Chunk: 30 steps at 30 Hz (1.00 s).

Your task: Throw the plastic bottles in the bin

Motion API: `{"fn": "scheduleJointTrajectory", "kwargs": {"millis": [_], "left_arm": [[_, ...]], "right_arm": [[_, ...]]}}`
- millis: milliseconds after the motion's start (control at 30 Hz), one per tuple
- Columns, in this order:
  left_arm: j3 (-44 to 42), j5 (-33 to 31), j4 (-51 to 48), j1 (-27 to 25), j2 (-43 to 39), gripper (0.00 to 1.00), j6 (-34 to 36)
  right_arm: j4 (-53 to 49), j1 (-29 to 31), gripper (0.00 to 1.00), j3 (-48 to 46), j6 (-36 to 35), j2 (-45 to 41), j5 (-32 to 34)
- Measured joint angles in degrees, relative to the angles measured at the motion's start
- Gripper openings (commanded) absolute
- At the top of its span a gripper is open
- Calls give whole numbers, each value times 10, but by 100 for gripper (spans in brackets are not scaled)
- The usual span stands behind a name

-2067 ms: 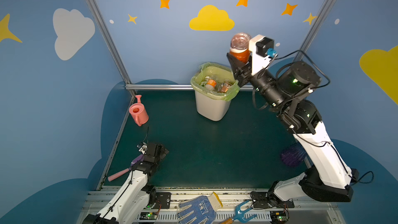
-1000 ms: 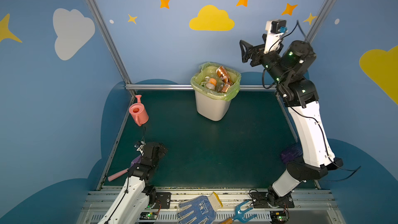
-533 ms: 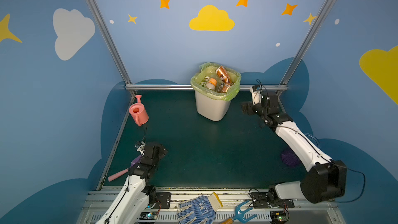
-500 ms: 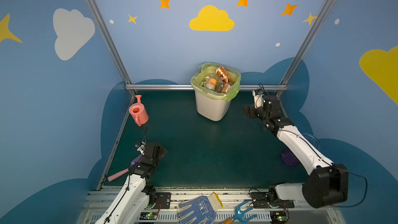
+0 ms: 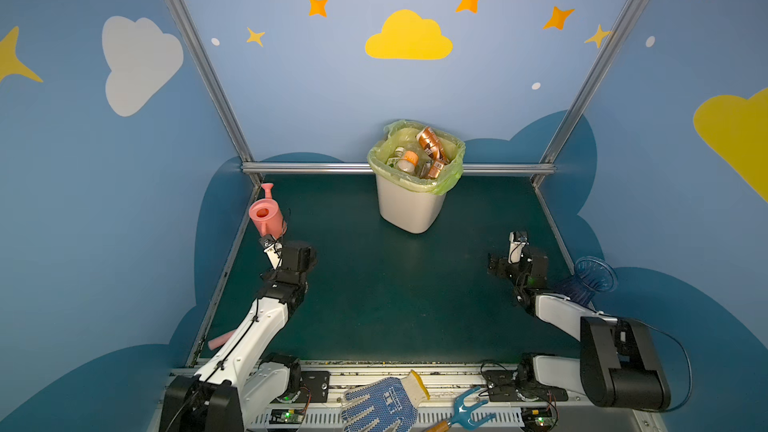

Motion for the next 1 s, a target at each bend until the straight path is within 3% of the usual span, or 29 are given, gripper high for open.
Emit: {"fn": "scheduleJointTrajectory", "kwargs": {"millis": [267, 400, 733, 900, 1000], "left_arm": [[-13, -51, 154, 6, 86, 100, 119], [-45, -43, 237, 15, 124, 100, 156], [-118, 52, 447, 52, 178, 100, 223], [-127, 114, 549, 67, 247, 100, 236], [-123, 145, 542, 68, 273, 100, 244]], "right_arm": [[177, -20, 98, -6, 6, 86, -49], [194, -19, 98, -3, -2, 125, -76], [191, -9, 98, 14, -14, 125, -82], [191, -6, 98, 15, -16, 125, -78], [191, -4, 98, 15, -18, 125, -74]]}}
